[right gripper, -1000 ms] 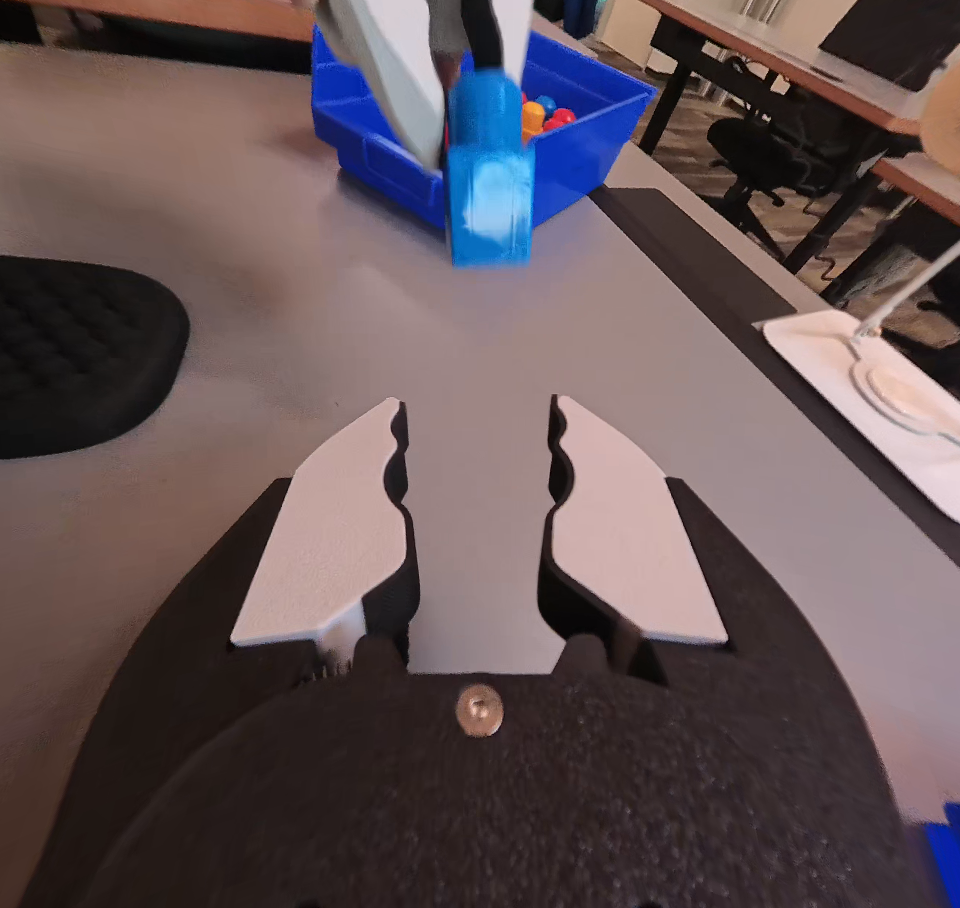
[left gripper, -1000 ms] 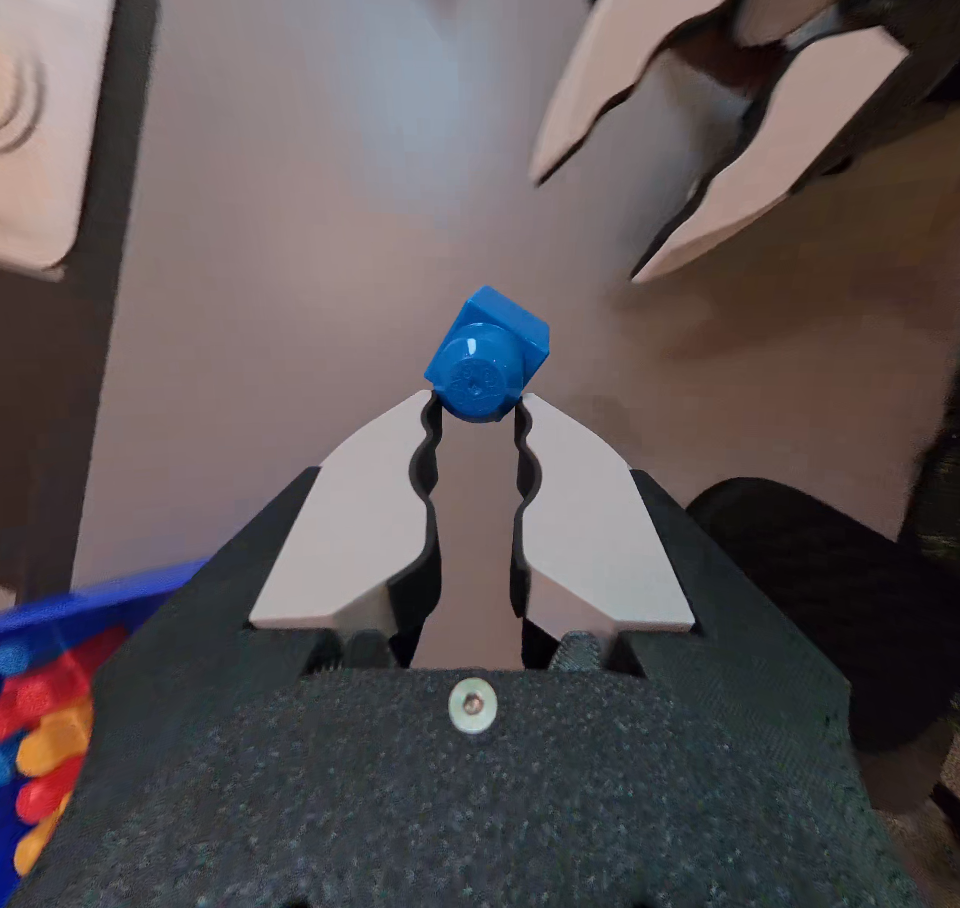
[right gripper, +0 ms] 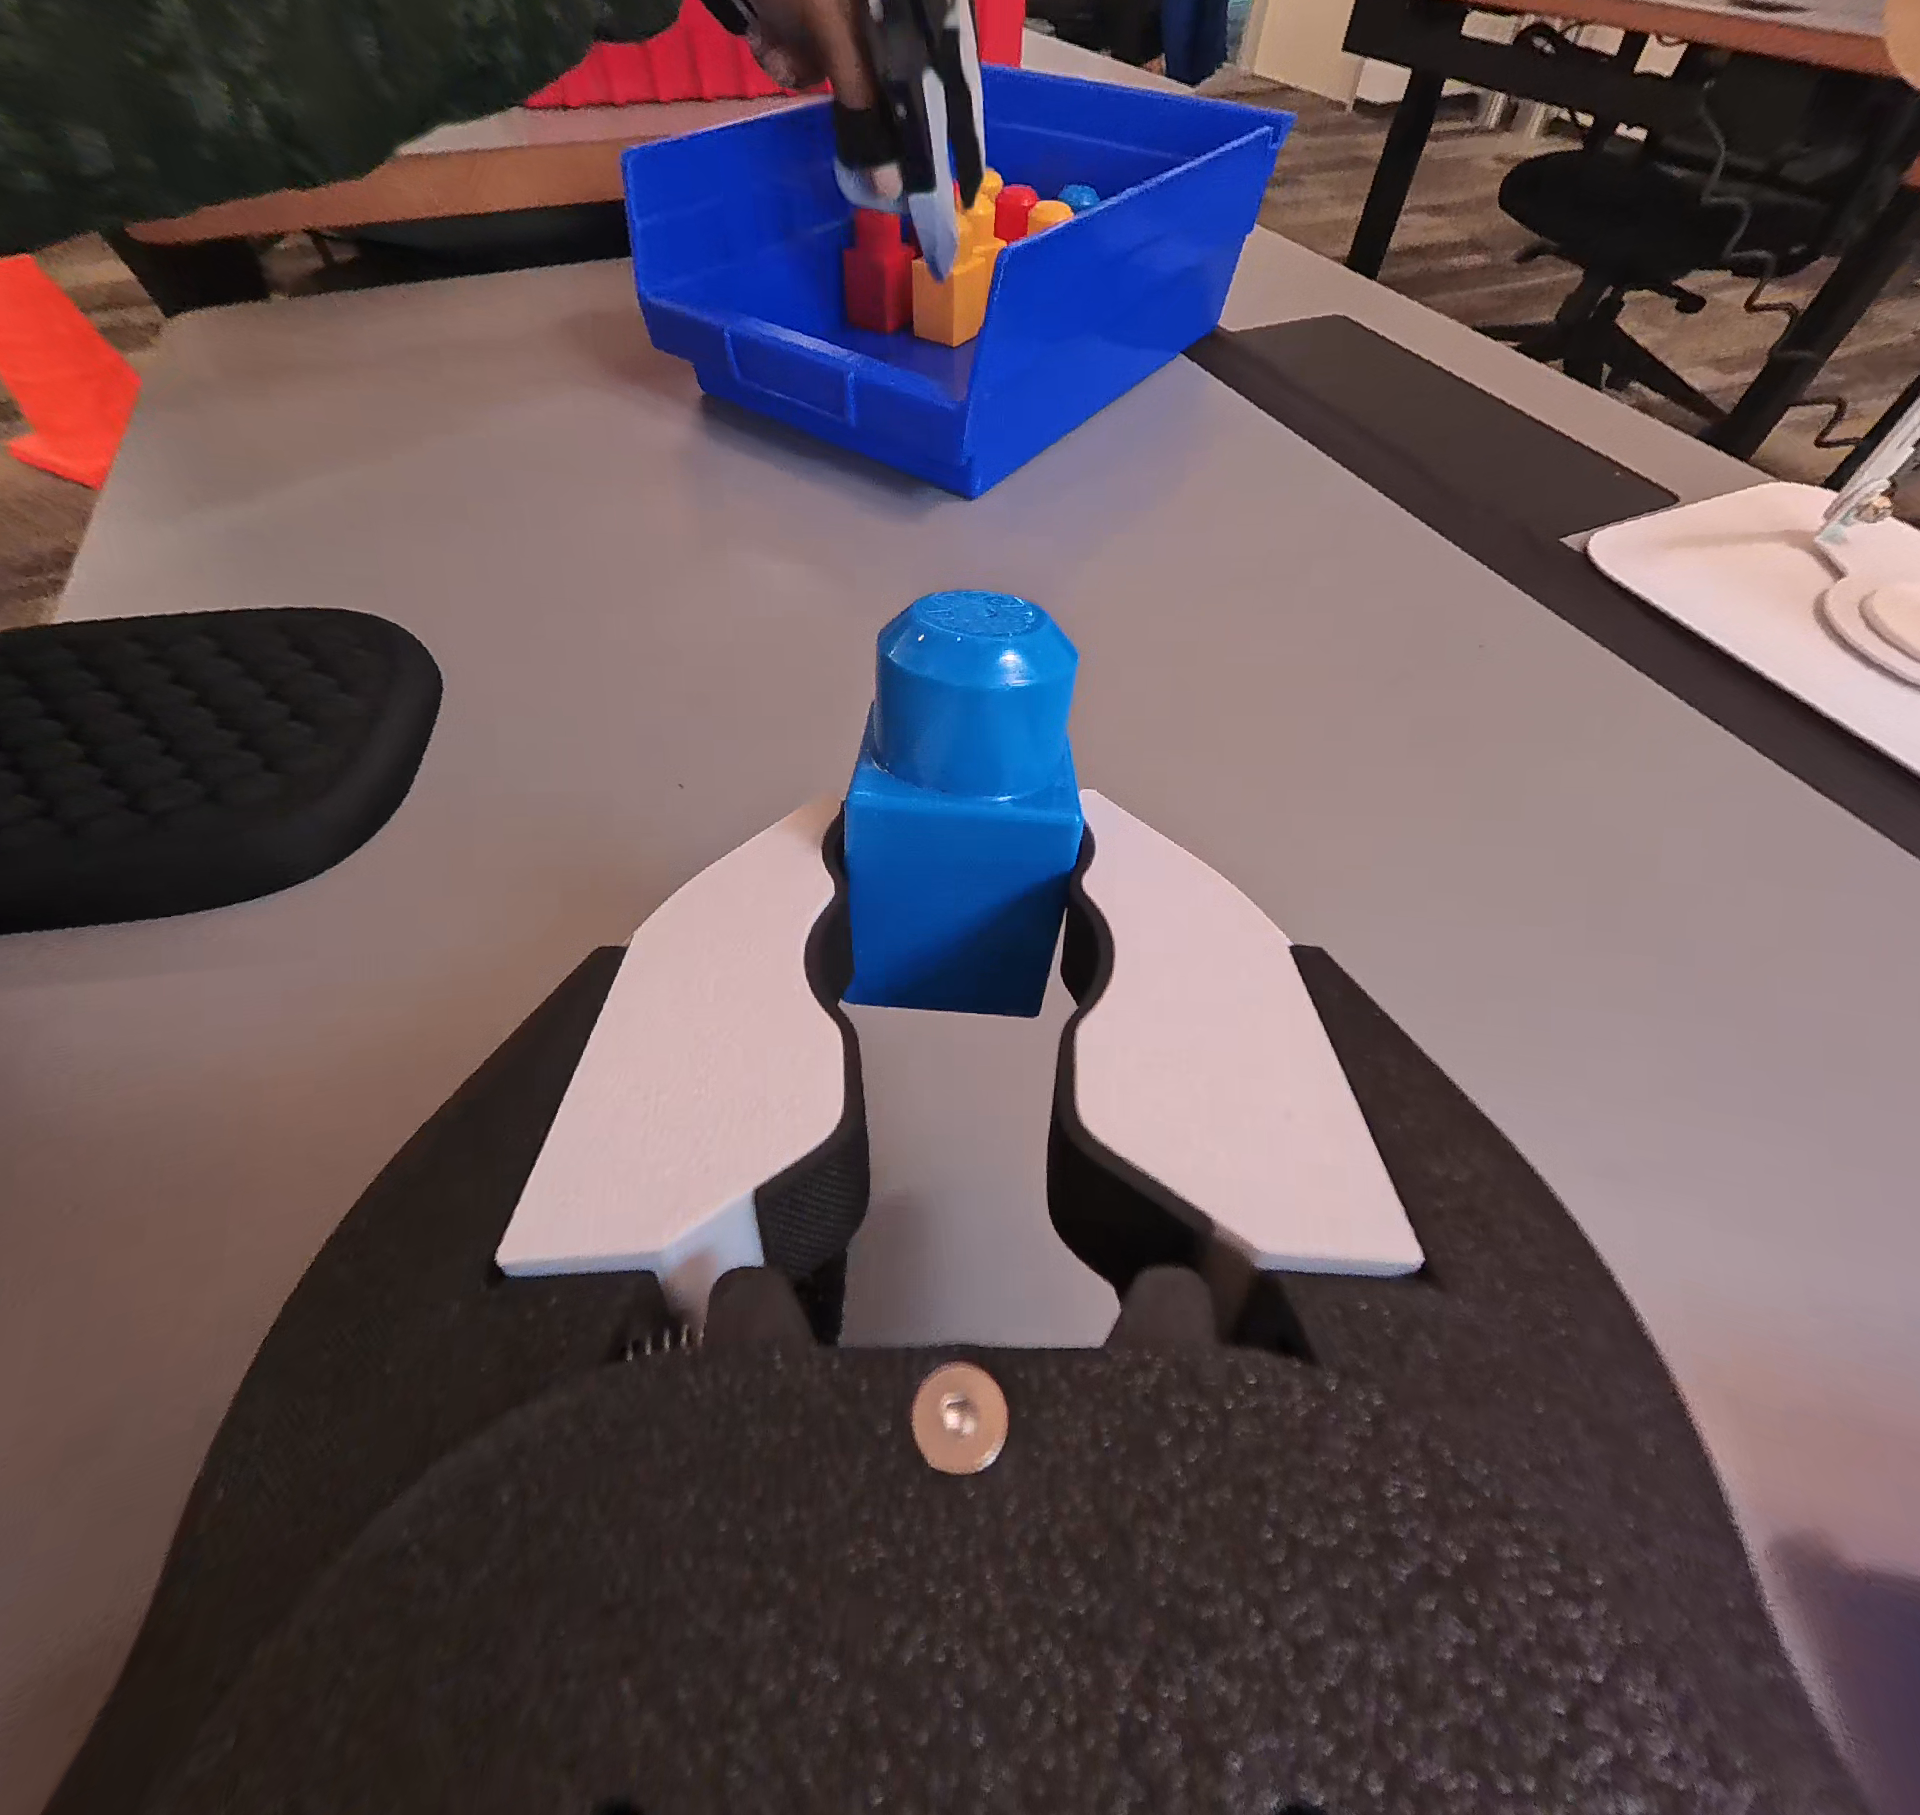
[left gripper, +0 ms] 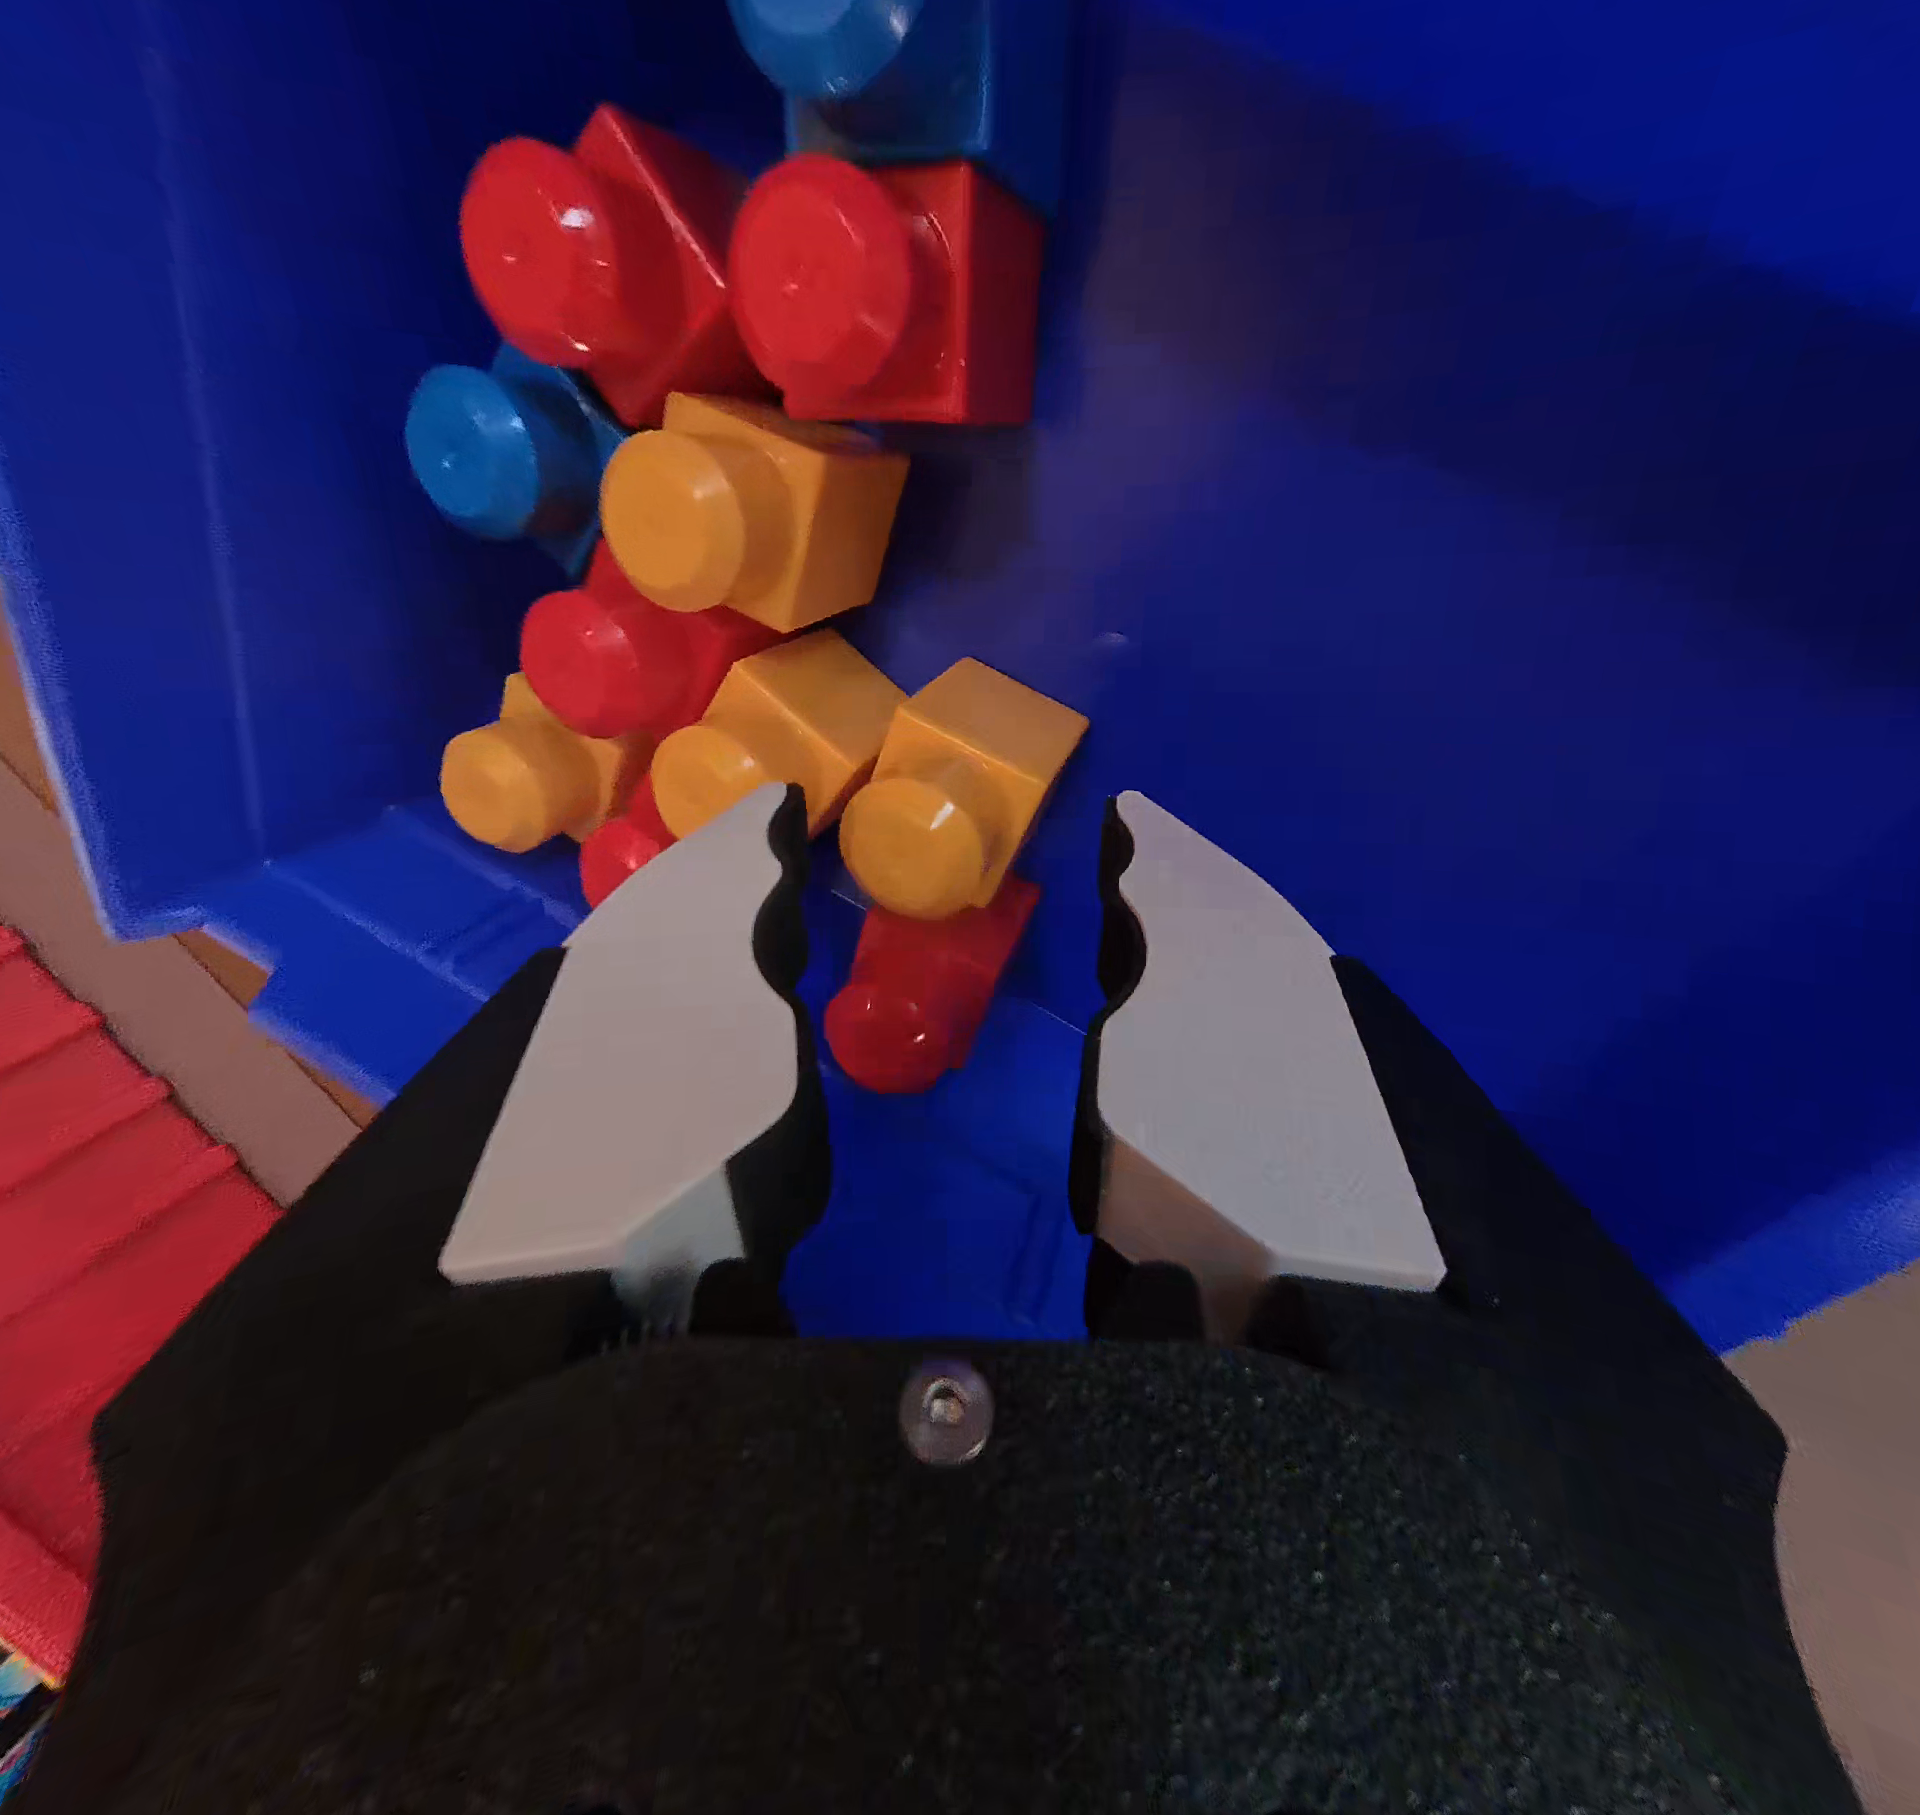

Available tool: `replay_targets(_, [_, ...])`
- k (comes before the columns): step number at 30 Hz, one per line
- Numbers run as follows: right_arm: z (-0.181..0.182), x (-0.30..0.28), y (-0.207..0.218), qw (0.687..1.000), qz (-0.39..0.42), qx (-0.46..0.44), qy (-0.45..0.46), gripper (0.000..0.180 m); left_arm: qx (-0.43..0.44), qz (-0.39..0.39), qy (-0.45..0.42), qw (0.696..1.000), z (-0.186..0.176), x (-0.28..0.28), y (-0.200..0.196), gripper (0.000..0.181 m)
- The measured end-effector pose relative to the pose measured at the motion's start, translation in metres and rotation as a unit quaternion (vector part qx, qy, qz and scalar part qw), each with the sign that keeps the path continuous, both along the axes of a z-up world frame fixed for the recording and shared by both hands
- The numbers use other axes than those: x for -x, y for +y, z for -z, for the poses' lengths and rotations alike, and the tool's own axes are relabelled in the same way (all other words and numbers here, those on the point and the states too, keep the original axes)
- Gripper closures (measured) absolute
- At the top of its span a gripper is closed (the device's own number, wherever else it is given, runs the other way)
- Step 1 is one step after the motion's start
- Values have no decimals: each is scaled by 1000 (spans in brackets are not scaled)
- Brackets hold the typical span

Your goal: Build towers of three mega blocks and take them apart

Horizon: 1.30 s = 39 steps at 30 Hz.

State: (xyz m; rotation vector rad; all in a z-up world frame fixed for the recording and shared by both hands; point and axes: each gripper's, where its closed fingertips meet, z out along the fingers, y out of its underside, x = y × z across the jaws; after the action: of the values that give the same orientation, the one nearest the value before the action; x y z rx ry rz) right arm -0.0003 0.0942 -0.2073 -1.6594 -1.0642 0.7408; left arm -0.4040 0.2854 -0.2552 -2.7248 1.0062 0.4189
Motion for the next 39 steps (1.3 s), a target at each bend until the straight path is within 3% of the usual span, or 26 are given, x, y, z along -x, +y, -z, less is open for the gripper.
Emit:
replay_targets(4, [2, -1, 0, 1000, -1, 2, 1, 142, 15, 43, 108, 993, 16, 13, 3, 135])
replay_targets(7, [4, -2, -1, 1000, -4, 3, -2, 142, 21, 82, 121, 989, 12, -1, -3, 139])
replay_targets(10, [3, -2, -1, 1000, -6, 3, -1, 142, -24, 128, 89, 988, -14, -34, -7, 148])
replay_targets(13, [4, -2, -1, 1000, -4, 6, -3, 142, -89, 173, 12, 981, -64, -84, -21, 148])
replay_targets(18, [11, 1, -1, 1000, -3, 13, -28, 142, -103, 295, -112, 943, -126, -190, -91, 148])
replay_targets(23, [30, 11, -17, 993, -32, -7, -115, 143, 0, 435, -167, 885, -115, -286, -187, 148])
replay_targets(26, [41, 22, -32, 986, -61, -16, -155, 143, 41, 492, -170, 853, -99, -326, -223, 148])
replay_targets(32, [41, 33, -49, 983, -93, -21, -159, 143, 100, 533, -145, 827, -67, -359, -242, 148])
replay_targets(39, [36, 29, -46, 989, -79, -7, -127, 145, 85, 531, -180, 824, -70, -376, -241, 148])
